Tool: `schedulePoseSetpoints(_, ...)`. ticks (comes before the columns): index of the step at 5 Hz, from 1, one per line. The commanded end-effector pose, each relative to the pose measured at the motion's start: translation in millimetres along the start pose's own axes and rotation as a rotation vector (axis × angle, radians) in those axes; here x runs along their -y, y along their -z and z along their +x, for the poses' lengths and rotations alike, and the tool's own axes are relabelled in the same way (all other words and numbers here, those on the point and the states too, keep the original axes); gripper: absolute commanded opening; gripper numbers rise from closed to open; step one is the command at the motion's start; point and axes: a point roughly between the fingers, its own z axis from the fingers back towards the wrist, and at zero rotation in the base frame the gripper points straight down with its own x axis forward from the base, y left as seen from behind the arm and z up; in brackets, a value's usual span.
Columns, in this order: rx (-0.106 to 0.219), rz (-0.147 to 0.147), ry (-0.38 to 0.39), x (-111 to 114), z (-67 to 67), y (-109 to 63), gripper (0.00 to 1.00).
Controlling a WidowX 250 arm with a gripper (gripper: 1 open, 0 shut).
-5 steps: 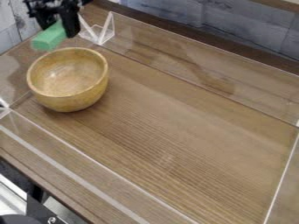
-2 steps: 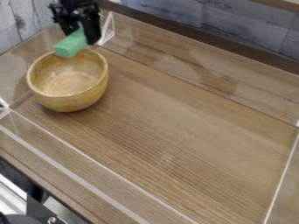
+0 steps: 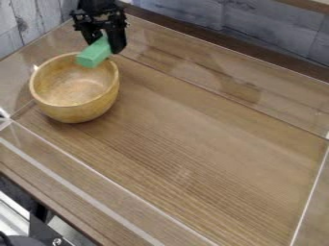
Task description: Move green object from inside the wooden bowl to the table next to it
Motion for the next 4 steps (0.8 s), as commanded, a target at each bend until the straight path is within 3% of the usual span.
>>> schedulePoseSetpoints(1, 0.047, 0.026, 0.074, 12, -4.8, -23.3, 0.0)
schedulePoseSetpoints(4, 0.01, 0.021, 0.218, 35, 1.6, -59.1, 0.0)
